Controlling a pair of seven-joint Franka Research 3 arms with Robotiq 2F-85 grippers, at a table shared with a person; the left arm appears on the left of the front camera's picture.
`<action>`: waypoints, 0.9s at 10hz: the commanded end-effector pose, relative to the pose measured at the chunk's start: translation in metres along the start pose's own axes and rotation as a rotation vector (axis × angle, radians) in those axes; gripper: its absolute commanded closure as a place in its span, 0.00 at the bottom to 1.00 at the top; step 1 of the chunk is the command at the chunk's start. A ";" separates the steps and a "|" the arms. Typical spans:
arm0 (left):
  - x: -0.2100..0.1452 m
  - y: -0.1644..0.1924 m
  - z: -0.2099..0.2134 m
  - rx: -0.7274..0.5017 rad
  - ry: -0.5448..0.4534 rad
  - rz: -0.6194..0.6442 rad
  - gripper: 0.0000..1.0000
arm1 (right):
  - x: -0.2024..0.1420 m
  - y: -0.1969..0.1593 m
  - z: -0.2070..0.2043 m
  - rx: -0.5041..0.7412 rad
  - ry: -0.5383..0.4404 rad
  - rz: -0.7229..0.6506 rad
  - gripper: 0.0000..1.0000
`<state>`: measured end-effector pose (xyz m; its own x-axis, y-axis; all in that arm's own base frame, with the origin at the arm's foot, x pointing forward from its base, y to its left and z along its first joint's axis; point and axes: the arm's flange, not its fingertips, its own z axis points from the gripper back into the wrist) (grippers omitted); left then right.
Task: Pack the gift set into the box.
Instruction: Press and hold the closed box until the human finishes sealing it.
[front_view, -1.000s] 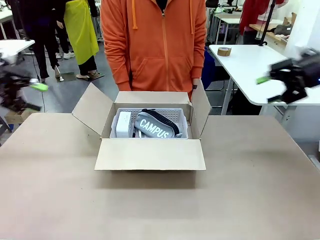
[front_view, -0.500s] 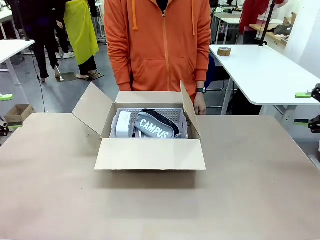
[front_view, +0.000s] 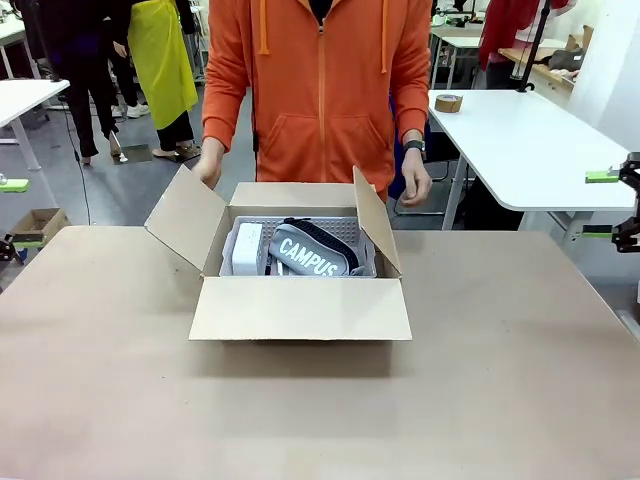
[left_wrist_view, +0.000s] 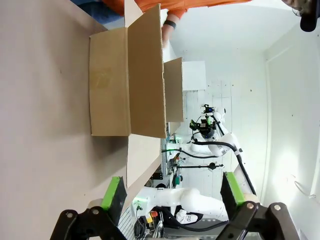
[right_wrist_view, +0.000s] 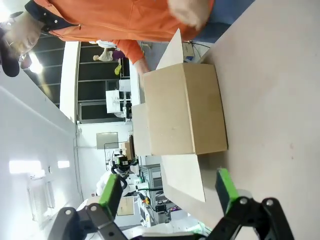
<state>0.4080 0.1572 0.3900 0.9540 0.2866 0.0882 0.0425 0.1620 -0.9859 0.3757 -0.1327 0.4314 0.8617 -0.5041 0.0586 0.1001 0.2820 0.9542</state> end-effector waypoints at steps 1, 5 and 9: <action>-0.005 0.003 0.002 0.007 0.001 -0.012 0.00 | 0.001 -0.003 0.003 0.005 0.005 0.022 0.00; -0.005 0.003 0.002 0.007 0.001 -0.012 0.00 | 0.001 -0.003 0.003 0.005 0.005 0.022 0.00; -0.005 0.003 0.002 0.007 0.001 -0.012 0.00 | 0.001 -0.003 0.003 0.005 0.005 0.022 0.00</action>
<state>0.4074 0.1582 0.3887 0.9534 0.2894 0.0853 0.0393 0.1612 -0.9861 0.3748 -0.1344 0.4304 0.8612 -0.5053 0.0550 0.1027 0.2790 0.9548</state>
